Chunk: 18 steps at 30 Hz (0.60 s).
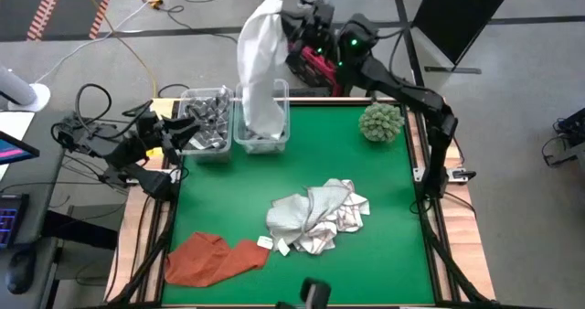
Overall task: Sort towels by color in basket
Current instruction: Put the white towel into the right transparent bin
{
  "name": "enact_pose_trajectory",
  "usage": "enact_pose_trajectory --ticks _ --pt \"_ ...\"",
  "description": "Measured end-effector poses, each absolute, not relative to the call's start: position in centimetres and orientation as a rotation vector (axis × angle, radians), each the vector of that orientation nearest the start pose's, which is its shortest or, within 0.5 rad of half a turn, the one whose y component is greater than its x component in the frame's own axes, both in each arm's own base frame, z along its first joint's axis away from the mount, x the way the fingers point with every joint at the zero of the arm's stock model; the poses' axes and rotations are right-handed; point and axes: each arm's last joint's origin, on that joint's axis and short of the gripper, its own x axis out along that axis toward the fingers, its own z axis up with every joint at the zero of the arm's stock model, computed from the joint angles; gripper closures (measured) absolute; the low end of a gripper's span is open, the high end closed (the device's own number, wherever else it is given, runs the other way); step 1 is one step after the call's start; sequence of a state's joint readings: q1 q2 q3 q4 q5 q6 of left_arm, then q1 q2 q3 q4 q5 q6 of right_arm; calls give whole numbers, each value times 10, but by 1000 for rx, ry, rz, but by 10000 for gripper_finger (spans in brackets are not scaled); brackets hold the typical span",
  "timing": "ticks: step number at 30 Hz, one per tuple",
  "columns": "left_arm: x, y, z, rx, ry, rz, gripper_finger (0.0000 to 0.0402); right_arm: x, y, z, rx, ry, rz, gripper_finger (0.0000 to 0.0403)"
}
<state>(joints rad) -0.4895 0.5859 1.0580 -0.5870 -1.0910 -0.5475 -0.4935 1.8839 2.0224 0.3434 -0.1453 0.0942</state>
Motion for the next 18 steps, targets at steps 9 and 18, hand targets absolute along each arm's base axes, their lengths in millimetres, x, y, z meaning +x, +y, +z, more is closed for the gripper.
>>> enact_pose_trajectory --ticks 9,18 --pt "76 -11 405 -435 -79 607 226 375 -221 466 12 -250 -355 382" --pt "76 -11 405 -434 -77 605 226 435 -177 377 177 265 -118 382"
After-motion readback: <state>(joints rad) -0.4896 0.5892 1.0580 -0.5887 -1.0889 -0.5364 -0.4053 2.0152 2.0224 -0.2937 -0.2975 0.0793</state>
